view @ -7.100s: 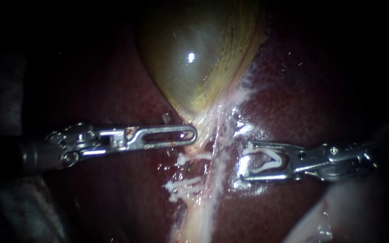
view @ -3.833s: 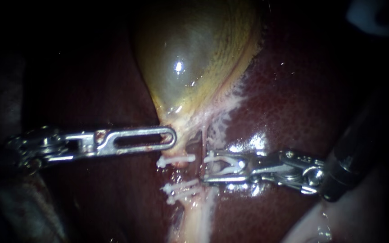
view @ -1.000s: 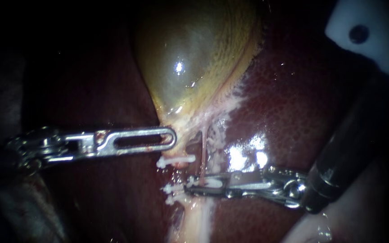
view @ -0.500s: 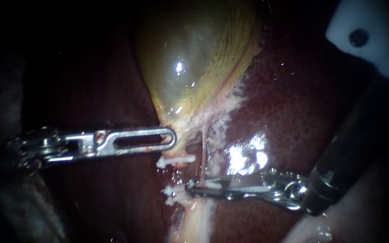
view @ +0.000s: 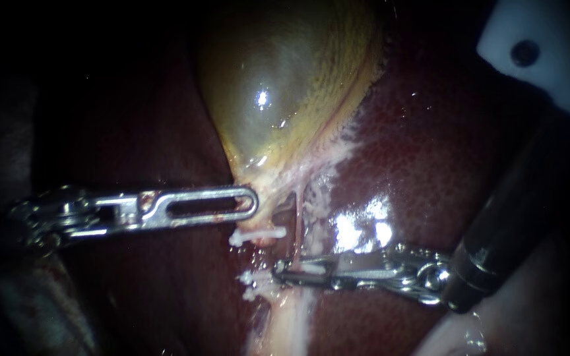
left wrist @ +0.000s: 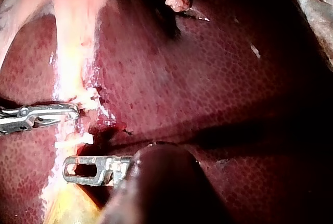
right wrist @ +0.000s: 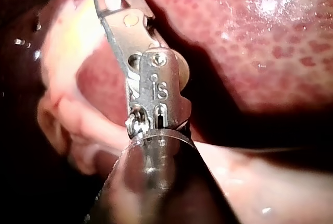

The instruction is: Clipping first clip right tube

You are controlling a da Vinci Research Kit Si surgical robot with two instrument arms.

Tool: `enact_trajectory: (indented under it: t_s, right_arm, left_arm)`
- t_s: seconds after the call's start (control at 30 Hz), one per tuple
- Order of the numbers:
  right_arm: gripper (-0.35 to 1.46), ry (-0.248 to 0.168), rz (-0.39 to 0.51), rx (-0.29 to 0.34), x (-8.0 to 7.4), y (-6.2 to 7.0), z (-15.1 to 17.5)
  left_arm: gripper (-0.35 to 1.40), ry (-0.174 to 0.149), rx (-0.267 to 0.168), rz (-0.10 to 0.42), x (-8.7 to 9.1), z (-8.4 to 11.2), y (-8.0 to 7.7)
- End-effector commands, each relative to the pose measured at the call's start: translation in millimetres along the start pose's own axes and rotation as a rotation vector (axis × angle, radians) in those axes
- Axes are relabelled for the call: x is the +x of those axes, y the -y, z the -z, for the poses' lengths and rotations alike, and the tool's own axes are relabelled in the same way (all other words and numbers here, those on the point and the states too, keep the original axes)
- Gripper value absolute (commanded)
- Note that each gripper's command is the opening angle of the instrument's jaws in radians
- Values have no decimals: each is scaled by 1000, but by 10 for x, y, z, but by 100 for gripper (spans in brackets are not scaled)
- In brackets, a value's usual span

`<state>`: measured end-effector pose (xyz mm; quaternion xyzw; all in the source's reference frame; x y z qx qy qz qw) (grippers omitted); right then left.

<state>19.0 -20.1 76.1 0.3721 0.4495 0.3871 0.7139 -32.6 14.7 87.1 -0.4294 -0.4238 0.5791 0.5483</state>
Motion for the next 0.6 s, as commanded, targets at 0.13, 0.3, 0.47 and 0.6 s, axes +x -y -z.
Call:
enact_trajectory:
  t_s: [0.13,0.3,0.47,0.6]
  right_arm:
    - [-35,0,0,0,0,0,0]
    - [-35,0,0,0,0,0,0]
    - [-35,0,0,0,0,0,0]
    - [-35,0,0,0,0,0,0]
  left_arm:
    - [-35,0,0,0,0,0,0]
    - [-35,0,0,0,0,0,0]
    - [-35,0,0,0,0,0,0]
    - [-35,0,0,0,0,0,0]
